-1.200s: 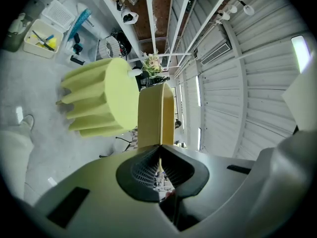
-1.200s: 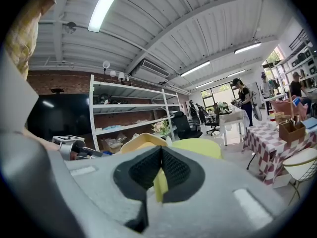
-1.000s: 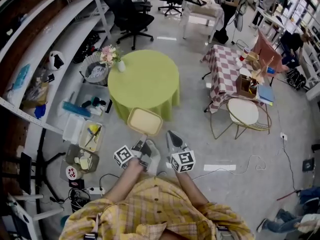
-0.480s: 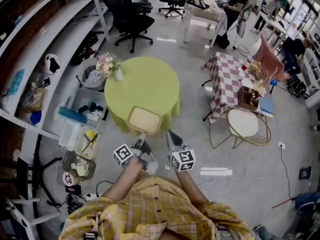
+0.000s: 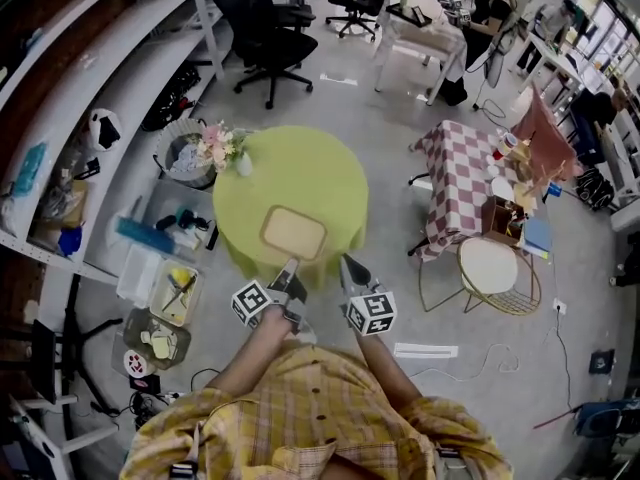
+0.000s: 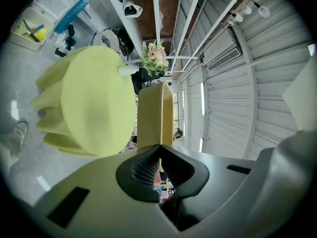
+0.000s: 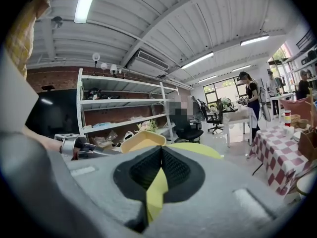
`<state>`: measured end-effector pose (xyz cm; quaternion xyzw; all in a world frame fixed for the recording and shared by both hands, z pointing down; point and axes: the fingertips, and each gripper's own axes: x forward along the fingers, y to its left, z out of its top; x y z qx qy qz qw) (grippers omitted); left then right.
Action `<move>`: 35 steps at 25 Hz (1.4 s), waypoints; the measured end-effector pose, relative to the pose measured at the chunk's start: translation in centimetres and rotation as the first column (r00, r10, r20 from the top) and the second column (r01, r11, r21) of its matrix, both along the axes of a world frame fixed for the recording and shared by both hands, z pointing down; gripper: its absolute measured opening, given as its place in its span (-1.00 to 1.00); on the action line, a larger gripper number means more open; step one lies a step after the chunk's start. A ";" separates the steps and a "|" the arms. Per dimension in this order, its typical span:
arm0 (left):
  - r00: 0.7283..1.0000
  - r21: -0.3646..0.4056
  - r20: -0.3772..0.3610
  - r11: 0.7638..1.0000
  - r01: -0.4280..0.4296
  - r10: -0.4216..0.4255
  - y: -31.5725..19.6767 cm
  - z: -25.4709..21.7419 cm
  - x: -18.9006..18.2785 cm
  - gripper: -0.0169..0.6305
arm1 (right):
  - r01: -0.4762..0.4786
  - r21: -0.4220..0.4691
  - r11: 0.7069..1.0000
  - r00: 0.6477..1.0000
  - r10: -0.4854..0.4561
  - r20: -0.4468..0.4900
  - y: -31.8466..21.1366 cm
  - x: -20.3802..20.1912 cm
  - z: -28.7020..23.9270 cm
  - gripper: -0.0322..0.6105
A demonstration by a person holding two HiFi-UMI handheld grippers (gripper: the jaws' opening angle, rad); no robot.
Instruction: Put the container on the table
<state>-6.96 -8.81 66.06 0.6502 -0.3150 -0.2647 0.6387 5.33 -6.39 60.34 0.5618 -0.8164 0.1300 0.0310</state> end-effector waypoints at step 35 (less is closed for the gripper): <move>0.994 -0.040 0.026 0.993 0.111 -0.110 -10.9 1.4 2.3 -0.89 | 0.109 0.004 0.994 0.994 -0.109 -0.002 -12.9 2.1 -1.3 -0.90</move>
